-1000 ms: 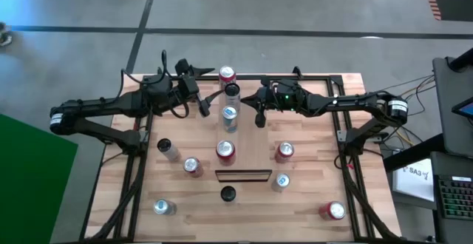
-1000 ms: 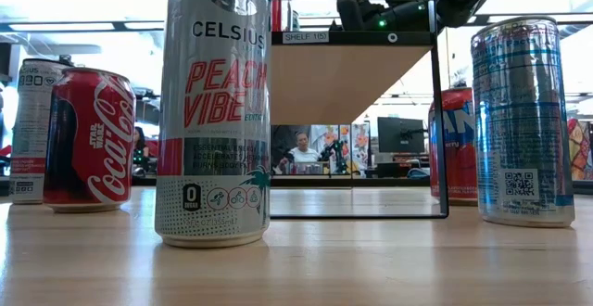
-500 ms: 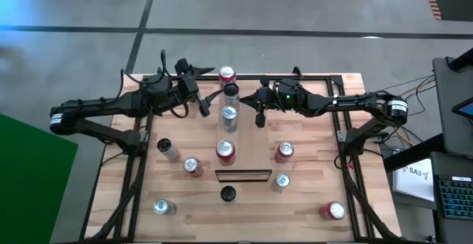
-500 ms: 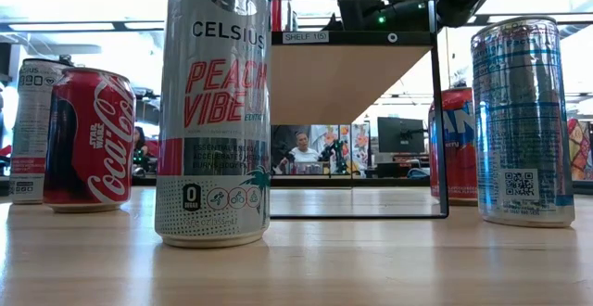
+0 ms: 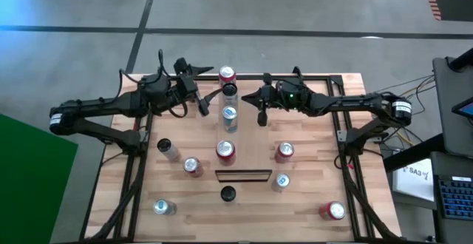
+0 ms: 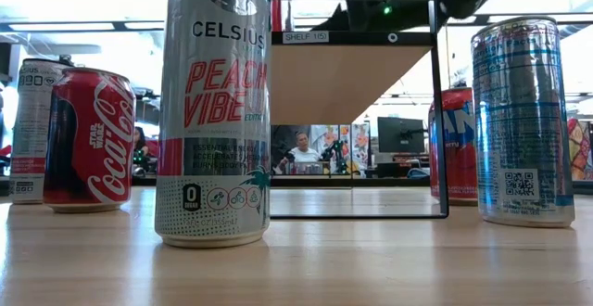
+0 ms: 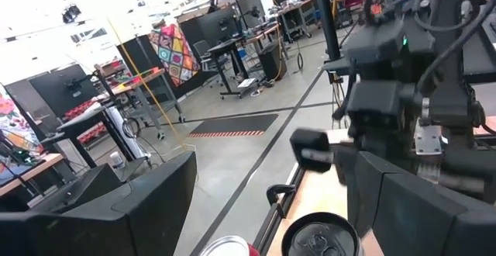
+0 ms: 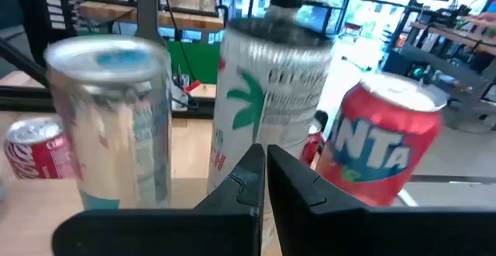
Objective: Place canned beverage on shelf
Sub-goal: Put the white and pink soda can on the top right shelf
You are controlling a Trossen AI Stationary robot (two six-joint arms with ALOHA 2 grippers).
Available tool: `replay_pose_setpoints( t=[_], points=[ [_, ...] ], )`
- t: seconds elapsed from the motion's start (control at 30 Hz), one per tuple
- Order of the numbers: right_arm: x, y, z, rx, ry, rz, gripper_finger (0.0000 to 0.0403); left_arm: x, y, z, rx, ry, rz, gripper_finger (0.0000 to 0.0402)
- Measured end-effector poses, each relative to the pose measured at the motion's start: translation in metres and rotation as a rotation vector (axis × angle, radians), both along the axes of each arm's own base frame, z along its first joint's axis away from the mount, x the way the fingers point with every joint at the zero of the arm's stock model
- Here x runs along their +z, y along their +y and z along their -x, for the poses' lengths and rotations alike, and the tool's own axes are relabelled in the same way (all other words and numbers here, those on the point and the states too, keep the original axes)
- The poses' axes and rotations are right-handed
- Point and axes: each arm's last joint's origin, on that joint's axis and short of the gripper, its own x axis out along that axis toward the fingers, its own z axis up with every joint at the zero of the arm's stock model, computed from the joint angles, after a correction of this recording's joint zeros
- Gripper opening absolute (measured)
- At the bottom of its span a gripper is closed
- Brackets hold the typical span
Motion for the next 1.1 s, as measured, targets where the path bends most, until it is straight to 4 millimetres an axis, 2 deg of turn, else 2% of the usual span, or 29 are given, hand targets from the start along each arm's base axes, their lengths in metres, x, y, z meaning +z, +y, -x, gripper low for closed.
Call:
replay_pose_setpoints(
  t=[0.23,0.37,0.53,0.73,0.93,1.1],
  points=[
    [0.034,0.006,0.022,-0.011,-0.095,0.013,0.0009,0.002,-0.002,0.012,0.001,0.001,-0.005,0.0322],
    [0.052,0.007,0.023,-0.012,-0.1,-0.006,0.0009,-0.005,-0.002,0.016,-0.004,0.008,0.003,0.0322],
    [0.074,0.003,0.014,-0.024,-0.039,-0.029,0.0009,-0.017,-0.003,0.02,-0.004,0.021,0.025,0.0322],
    [0.095,-0.003,-0.004,-0.038,0.063,-0.098,0.0009,-0.023,-0.004,0.032,-0.004,0.008,0.03,0.0322],
    [0.109,-0.009,-0.022,-0.049,0.151,-0.149,0.0009,-0.025,-0.007,0.05,-0.006,-0.028,0.032,0.0322],
    [0.117,-0.01,-0.027,-0.052,0.2,-0.163,0.0009,-0.031,-0.008,0.057,-0.006,-0.034,0.031,0.0322]
  ],
)
